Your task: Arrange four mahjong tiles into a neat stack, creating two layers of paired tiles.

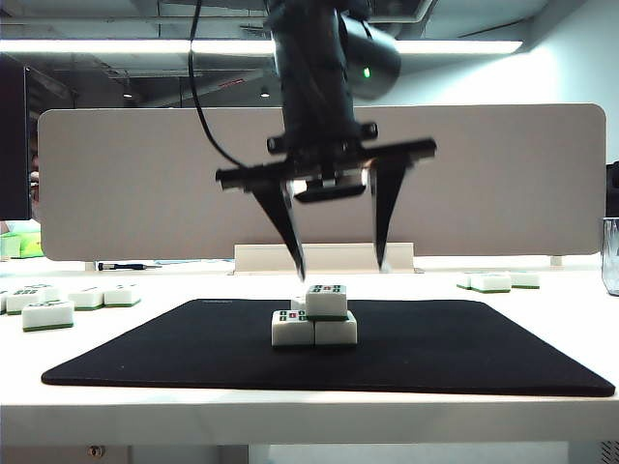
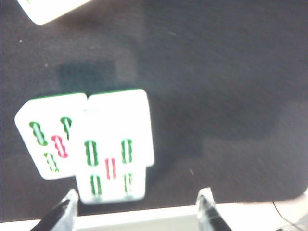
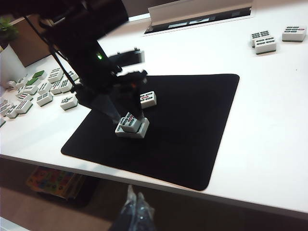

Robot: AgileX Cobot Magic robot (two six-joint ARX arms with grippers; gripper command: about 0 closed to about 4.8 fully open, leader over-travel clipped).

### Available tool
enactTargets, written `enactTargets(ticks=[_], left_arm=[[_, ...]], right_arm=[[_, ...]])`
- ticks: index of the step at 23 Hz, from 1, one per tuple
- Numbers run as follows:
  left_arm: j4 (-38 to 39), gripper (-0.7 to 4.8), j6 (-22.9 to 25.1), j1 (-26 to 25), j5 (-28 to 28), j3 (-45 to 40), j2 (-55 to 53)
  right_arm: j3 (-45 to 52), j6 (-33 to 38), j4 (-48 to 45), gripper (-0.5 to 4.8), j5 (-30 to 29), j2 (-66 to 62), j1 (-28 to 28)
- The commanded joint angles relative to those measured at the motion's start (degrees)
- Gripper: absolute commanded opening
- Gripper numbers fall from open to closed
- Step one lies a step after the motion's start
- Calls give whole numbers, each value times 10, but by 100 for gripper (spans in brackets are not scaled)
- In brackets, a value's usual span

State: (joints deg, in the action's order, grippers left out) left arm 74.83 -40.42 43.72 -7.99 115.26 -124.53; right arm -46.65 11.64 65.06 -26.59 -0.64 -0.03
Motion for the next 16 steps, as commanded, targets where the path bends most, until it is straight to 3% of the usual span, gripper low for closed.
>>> enactTargets(ticks=[1,2,5,7,11,16], left_arm=[[6,315,86,-10,6,3,26],[6,314,125,-17,14,3,31],[-3,312,304,-33,78,1,30],[-28,312,377,-39,133,1,23],[-92,310,479,-48,139,1,17],[-133,309,551,-54,105,0,4]], right_arm=[[-2,-1,-6,-1,1,7,0],[-2,-1,-6,-1,1,7,0],[-2,-1,-6,-1,1,7,0],[-2,-1,-6,-1,1,7,0],[-2,-1,-6,-1,1,7,0],[-2,-1,-6,-1,1,7,0]])
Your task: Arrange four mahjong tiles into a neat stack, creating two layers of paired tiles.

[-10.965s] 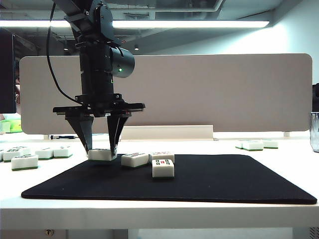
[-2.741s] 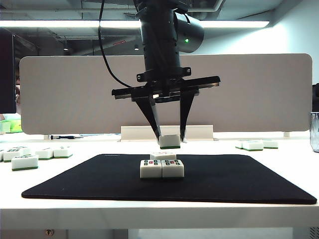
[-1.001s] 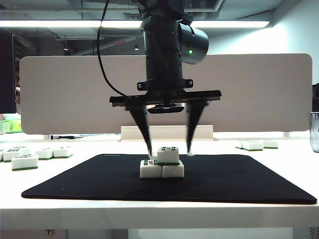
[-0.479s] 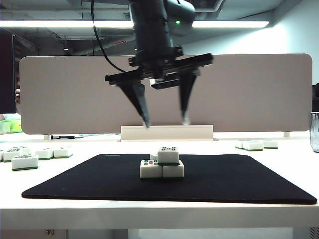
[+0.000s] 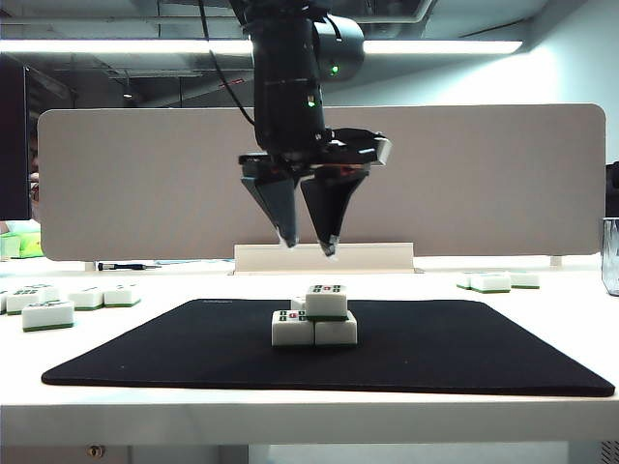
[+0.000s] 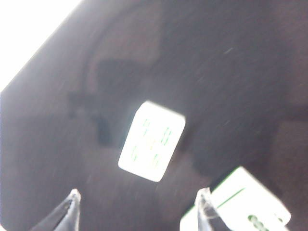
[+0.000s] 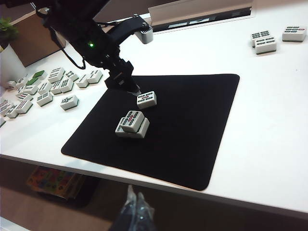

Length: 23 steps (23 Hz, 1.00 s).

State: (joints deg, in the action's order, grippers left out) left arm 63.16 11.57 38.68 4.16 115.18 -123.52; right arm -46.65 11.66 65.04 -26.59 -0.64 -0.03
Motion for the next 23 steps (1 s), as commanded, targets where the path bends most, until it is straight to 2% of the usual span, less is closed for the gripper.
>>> enactTargets(ticks=[1,3,6,10,13,15,17,18,20,21,23], left_arm=[[-21,309,40,-5,-21,1,-12],[-24,309,60,-9,-21,1,-25],[-42,306,60,-14,-25,2,-44],[-46,263,57,-21,-45,1,-59],[-45,210,40,-25,-45,1,-72],[-47,204,33,-26,-44,1,-73],[-50,110,-19,-30,-41,2,-73],[-47,110,-52,-33,-33,3,-73],[-26,110,-191,-48,6,3,-72],[-9,111,-246,-61,12,3,-72],[20,111,-282,-86,12,3,-72]], right_arm=[[-2,-1,-5,-1,1,7,0],[-2,-1,-6,-1,1,7,0],[-2,-1,-6,-1,1,7,0],[-2,-1,-6,-1,1,7,0],[-2,-1,-6,-1,1,7,0],[-2,-1,-6,-1,1,7,0],[-2,-1,-6,-1,1,7,0],[-2,-1,-6,-1,1,7,0],[-2,-1,-6,-1,1,7,0],[-2,-1,-6,-1,1,7,0],[-2,-1,-6,-1,1,7,0]])
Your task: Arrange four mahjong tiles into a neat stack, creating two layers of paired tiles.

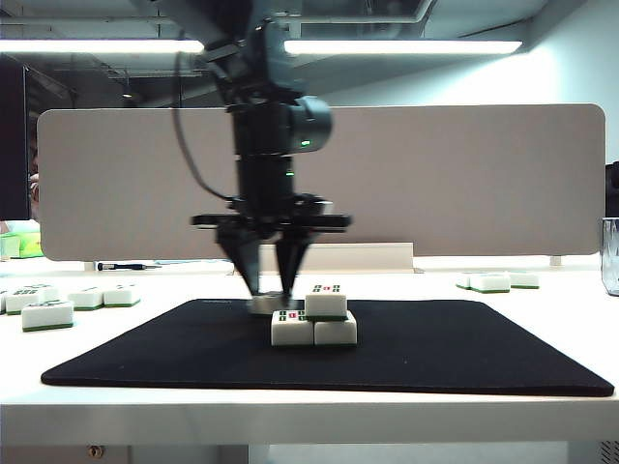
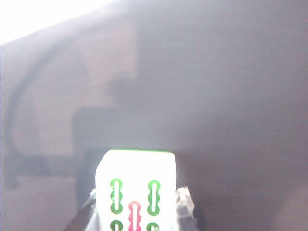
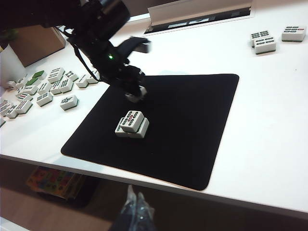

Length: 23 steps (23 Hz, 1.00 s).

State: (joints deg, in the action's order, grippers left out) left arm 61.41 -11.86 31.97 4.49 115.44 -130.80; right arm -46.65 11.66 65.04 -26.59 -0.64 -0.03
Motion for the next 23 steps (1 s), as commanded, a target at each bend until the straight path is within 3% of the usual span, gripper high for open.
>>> enactTargets(ticks=[1,6,10,12,14,16,19,23], left_arm=[[52,111,-66,-29,8,0,1],[79,122,-141,-52,0,0,1],[83,127,-203,-53,-55,0,1],[84,190,-203,-53,-57,1,1],[95,299,-201,-54,-58,8,1],[116,311,-194,-54,-57,31,1],[174,311,-90,-55,-56,81,1],[206,310,107,-55,-29,121,8]], right_arm=[[-2,-1,-6,-1,1,7,0],[-2,-1,-6,-1,1,7,0],[-2,-1,-6,-1,1,7,0],[-2,-1,-6,-1,1,7,0],[-2,-1,-6,-1,1,7,0],[-2,-1,-6,-1,1,7,0],[-2,-1,-5,-1,1,7,0],[-2,-1,-5,-1,1,7,0]])
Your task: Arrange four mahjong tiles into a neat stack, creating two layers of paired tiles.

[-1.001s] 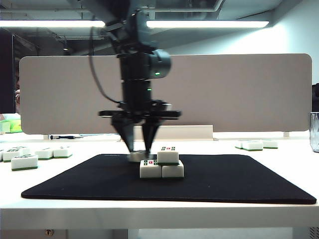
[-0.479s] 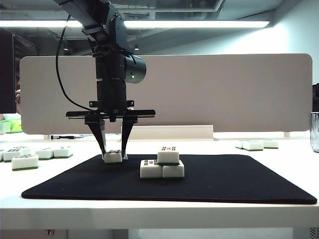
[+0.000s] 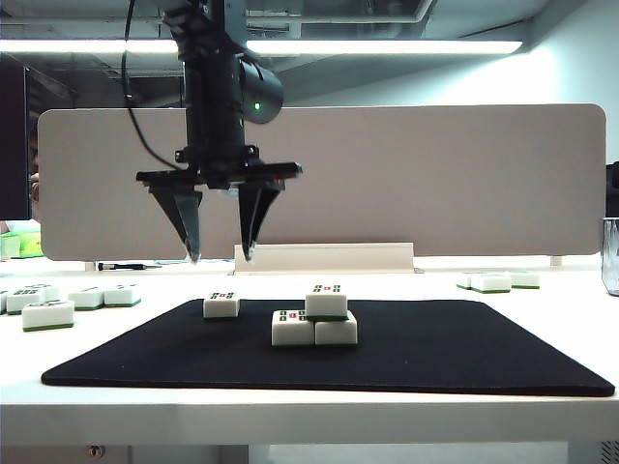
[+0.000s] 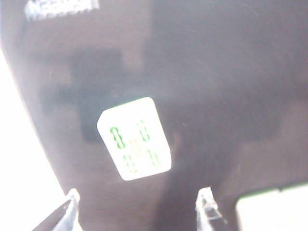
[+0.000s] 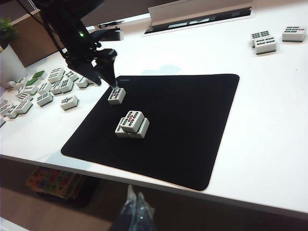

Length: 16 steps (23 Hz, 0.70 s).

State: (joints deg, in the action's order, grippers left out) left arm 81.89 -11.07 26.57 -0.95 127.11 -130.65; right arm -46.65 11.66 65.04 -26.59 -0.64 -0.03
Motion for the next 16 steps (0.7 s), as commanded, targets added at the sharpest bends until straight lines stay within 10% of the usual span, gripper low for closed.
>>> enactTargets(ticks=[1,5,16], left_arm=[[1,310,135,-2,29,4,6],[-10,312,339,-10,14,-3,3],[-36,365,599,-29,-93,-3,-6]], right_arm=[[-2,-1,-5,-1,1,7,0],[-2,-1,-5,-1,-1,7,0],[-2,-1,-5,-1,0,7,0]])
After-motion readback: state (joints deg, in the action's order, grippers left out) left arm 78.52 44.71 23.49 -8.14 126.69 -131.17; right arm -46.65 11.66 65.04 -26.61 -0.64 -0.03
